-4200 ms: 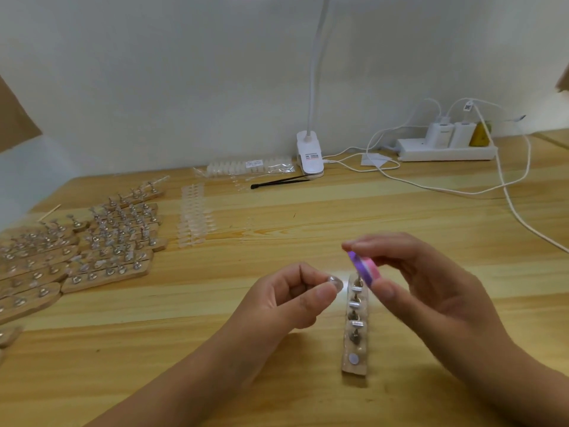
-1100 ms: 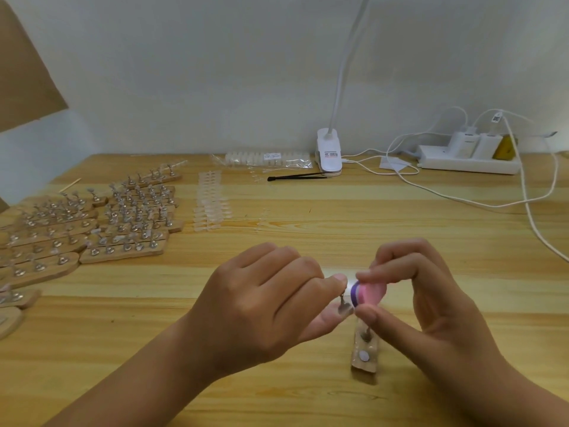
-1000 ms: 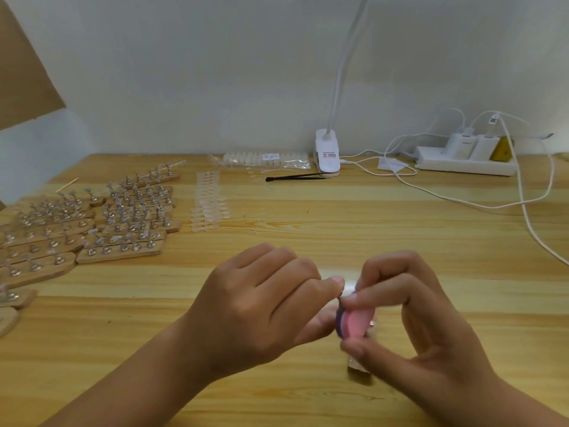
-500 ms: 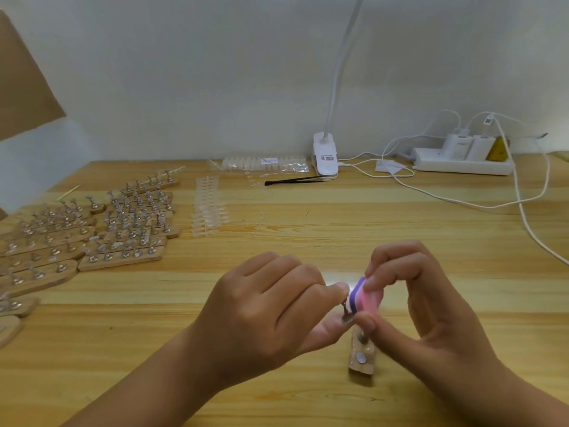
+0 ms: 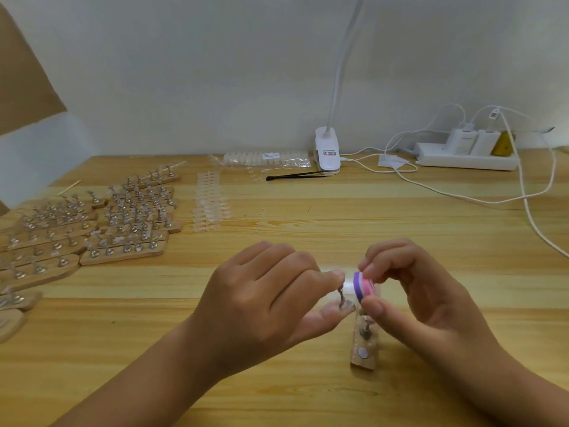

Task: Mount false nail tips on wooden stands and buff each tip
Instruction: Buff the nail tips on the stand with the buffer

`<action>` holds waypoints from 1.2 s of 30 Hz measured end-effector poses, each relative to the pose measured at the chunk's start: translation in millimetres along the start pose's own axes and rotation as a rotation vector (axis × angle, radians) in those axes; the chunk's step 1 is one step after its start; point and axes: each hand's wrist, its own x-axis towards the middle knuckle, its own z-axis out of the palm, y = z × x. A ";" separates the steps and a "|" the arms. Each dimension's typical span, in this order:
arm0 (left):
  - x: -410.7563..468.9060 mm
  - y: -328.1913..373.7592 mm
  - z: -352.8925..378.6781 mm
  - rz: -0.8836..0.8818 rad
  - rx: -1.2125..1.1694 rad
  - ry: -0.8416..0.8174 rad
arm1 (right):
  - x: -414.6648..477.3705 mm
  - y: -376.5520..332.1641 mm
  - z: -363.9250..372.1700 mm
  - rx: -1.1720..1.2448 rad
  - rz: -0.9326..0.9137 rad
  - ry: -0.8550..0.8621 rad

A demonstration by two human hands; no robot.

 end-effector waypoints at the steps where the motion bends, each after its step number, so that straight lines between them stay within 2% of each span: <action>1: 0.5 0.4 -0.3 -0.015 -0.022 0.009 | -0.2 -0.7 -0.6 0.040 -0.004 -0.004; 9: 1.1 3.6 0.8 -0.090 -0.161 0.010 | -3.2 -9.3 -1.0 0.173 0.019 -0.025; 14: 1.2 10.0 4.0 -0.148 -0.291 -0.014 | 0.1 -8.3 -4.0 0.305 0.209 -0.120; 18: 2.4 11.3 4.4 -0.242 -0.389 -0.003 | 0.8 -4.1 -9.0 0.457 0.272 -0.119; 23: 5.5 17.6 8.0 -0.262 -0.448 0.010 | 5.5 0.6 -4.3 0.534 0.358 -0.188; 27: 4.2 12.0 4.0 -0.265 -0.419 0.027 | 6.1 -1.2 -8.0 0.685 0.342 -0.175; 32: 5.7 13.5 4.6 -0.220 -0.378 0.026 | 7.3 -1.1 -4.1 0.747 0.402 -0.230; 36: 4.8 9.9 2.4 -0.203 -0.340 0.036 | 8.9 -3.6 -7.4 0.827 0.413 -0.205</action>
